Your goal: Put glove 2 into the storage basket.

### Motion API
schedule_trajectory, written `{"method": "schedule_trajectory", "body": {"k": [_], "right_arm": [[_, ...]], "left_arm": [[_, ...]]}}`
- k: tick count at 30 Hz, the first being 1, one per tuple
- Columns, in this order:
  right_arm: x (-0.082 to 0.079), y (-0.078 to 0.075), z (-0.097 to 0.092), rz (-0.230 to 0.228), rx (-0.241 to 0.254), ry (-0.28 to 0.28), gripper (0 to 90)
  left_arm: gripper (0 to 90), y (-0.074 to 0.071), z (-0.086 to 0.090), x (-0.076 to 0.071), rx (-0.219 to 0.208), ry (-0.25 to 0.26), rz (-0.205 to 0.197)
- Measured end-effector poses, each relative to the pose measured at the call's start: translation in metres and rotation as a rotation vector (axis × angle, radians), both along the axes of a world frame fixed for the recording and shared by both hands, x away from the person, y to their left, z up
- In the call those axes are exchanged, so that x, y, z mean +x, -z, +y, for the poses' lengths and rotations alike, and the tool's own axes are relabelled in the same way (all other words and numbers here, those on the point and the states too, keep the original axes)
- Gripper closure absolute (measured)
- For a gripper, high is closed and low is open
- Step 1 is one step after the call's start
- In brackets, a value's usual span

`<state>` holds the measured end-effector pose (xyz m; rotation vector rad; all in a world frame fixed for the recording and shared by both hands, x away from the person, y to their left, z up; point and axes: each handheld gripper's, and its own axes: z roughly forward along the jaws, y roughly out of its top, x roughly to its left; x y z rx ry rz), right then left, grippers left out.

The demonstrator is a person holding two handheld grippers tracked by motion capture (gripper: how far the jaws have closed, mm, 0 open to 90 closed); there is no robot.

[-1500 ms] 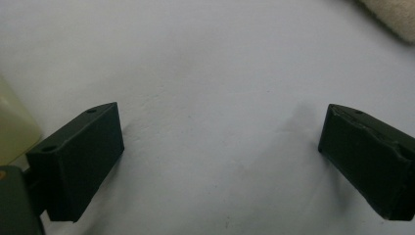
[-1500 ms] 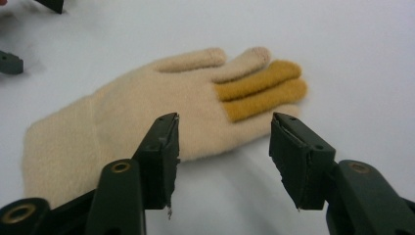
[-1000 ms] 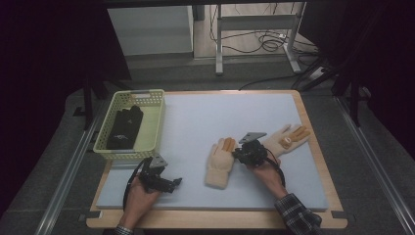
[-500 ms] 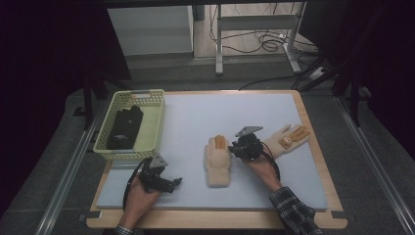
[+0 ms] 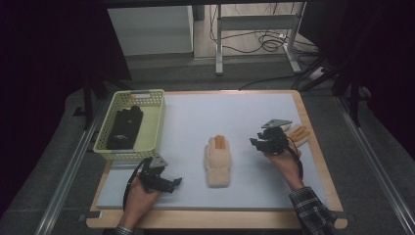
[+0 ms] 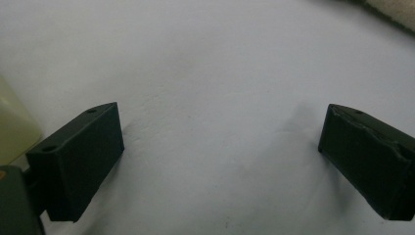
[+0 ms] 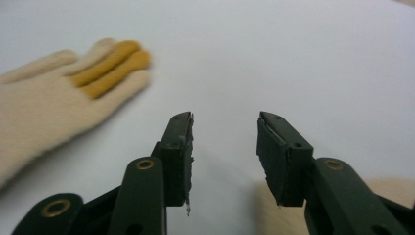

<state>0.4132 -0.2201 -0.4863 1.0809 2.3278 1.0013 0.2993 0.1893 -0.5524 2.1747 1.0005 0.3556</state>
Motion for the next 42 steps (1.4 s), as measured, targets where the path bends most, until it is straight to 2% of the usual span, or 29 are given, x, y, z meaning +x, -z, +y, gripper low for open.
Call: {"method": "schedule_trajectory", "body": {"k": [5, 9, 15, 23, 26, 31, 32, 35, 42], "right_arm": [[0.002, -0.009, -0.027, -0.022, -0.013, 0.072, 51.5], [0.004, -0.01, -0.048, -0.018, -0.008, 0.141, 47.5], [0.009, -0.003, -0.072, 0.005, -0.02, 0.233, 39.2], [0.016, 0.016, -0.084, 0.033, -0.057, 0.299, 33.0], [0.016, 0.024, -0.084, 0.027, -0.066, 0.302, 34.3], [0.012, 0.025, -0.076, -0.002, -0.105, 0.303, 57.1], [0.011, 0.024, -0.073, -0.009, -0.12, 0.301, 59.1], [0.009, 0.021, -0.07, -0.022, -0.145, 0.288, 62.4], [-0.001, 0.005, -0.069, -0.05, -0.096, 0.236, 62.6]], "left_arm": [[2.9, 0.0, 0.0, 0.0, 0.002, 0.001, 0.001], [2.9, 0.0, 0.0, 0.0, -0.001, -0.001, 0.0], [2.9, 0.0, 0.0, 0.0, 0.0, 0.0, 0.0], [2.9, 0.0, 0.0, 0.0, 0.0, 0.0, 0.0], [2.9, 0.0, 0.0, 0.0, 0.0, 0.0, 0.0], [2.9, 0.0, 0.0, 0.0, 0.0, 0.0, 0.0], [2.9, 0.0, 0.0, 0.0, 0.0, 0.001, 0.0], [2.9, 0.0, 0.0, 0.0, 0.001, 0.0, 0.0], [2.9, 0.0, 0.0, 0.0, 0.001, 0.0, 0.0]]}}
